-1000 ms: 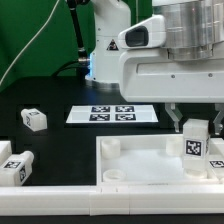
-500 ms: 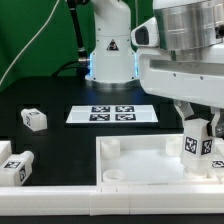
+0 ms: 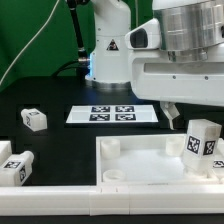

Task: Assemble one leg

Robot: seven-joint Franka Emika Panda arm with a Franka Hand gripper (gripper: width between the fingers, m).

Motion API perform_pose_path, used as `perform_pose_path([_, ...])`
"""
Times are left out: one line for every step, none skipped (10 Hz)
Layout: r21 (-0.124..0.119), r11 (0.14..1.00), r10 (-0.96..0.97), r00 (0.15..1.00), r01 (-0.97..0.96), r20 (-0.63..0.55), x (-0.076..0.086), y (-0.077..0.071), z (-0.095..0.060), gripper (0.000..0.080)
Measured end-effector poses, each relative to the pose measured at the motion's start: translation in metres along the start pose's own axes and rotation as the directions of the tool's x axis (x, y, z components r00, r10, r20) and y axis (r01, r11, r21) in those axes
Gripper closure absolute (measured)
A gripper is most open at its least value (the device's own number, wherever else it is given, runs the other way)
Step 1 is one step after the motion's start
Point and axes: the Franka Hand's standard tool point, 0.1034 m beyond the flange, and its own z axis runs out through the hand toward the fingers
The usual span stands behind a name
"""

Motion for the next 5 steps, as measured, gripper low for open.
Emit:
perform_pose_path([0.000,0.997,-0.075,0.997,0.075,0.000,0.000,0.000,0.000,0.0151])
perform_pose_path([-0.004,0.990,-0.142,0.990,0.142,-0.005,0.001,0.000,0.000,0.0151])
perform_pose_path([-0.030,0.948,-0.317,0.947,0.315,-0.050,0.007,-0.001,-0.001,0.0151])
perform_pose_path([-0.061,0.895,-0.446,0.890,0.443,-0.088,0.010,-0.003,-0.001,0.0151])
perform_pose_path([-0.081,0.842,-0.540,0.835,0.534,-0.103,0.013,-0.005,-0.002,0.0151])
